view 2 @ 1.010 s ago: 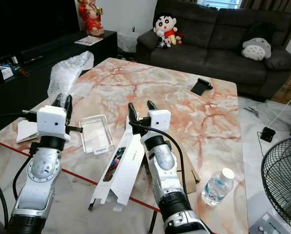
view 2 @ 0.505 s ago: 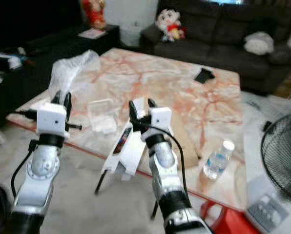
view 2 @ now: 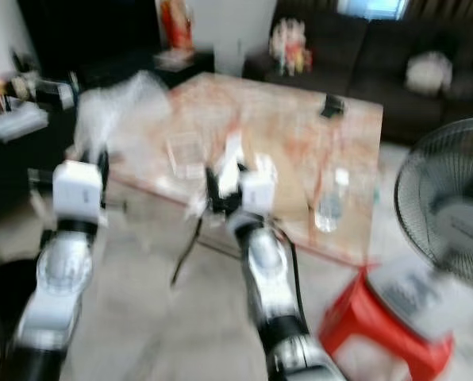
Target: Picking trash to rubbish bin
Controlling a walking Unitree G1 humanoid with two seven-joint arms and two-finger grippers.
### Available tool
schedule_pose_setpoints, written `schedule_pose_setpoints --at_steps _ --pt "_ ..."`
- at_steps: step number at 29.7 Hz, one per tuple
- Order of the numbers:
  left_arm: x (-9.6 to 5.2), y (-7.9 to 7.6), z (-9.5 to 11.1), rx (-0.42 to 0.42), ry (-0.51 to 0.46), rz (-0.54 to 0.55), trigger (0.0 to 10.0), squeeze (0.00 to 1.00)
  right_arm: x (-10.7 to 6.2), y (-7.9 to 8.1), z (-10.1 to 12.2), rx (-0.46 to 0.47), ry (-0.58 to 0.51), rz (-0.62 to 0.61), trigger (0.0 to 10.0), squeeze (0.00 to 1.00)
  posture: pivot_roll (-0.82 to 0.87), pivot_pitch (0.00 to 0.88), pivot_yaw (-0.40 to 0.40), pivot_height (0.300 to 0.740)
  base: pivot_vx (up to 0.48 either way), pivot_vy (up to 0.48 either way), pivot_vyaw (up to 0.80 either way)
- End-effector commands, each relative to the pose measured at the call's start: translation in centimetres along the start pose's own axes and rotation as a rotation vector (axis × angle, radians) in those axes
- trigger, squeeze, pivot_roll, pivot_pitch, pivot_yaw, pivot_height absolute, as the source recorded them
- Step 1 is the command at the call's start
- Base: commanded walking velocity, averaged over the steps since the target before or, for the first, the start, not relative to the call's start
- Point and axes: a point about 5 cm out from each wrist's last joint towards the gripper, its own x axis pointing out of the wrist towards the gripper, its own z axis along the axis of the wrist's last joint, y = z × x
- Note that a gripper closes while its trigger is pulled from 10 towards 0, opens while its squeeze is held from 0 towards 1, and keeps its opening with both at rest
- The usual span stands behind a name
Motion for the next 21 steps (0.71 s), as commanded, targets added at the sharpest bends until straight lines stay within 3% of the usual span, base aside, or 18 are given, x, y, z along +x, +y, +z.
schedule_pose_setpoints --at_steps 1,6,13,15,16,21 --pt "0.3 0.1 0.7 0.009 -0.025 0.005 10.0 0.00 0.4 0.2 0.5 0.005 -0.018 0.006 10.0 0.00 0.06 0.000 -0.070 0.740 -0.262 0.000 0.00" --pt "-0.3 0.0 0.2 0.012 -0.006 -0.013 10.0 0.00 -0.5 -0.3 -0.2 0.001 0.016 -0.003 10.0 0.00 0.06 0.002 -0.073 0.740 -0.158 0.000 0.00" --pt "-2.4 0.4 -1.8 0.040 0.084 -0.025 10.0 0.00 -2.6 -1.1 -2.3 -0.015 0.121 0.039 10.0 0.00 0.06 0.002 -0.073 0.740 0.000 0.000 0.00" --pt "-4.1 0.5 -3.8 0.042 0.181 -0.049 10.0 0.00 -4.4 -2.1 -4.3 -0.028 0.229 0.034 10.0 0.00 0.05 0.020 -0.079 0.740 0.000 0.000 0.00" --pt "-4.1 0.5 -3.8 0.042 0.181 -0.049 10.0 0.00 -4.4 -2.1 -4.3 -0.028 0.229 0.034 10.0 0.00 0.05 0.020 -0.079 0.740 0.000 0.000 0.00" --pt "-8.6 0.8 -8.8 -0.020 0.463 -0.068 10.0 0.00 -8.9 -4.6 -8.5 0.012 0.490 -0.081 10.0 0.00 0.05 0.023 -0.080 0.740 0.000 0.000 0.00"
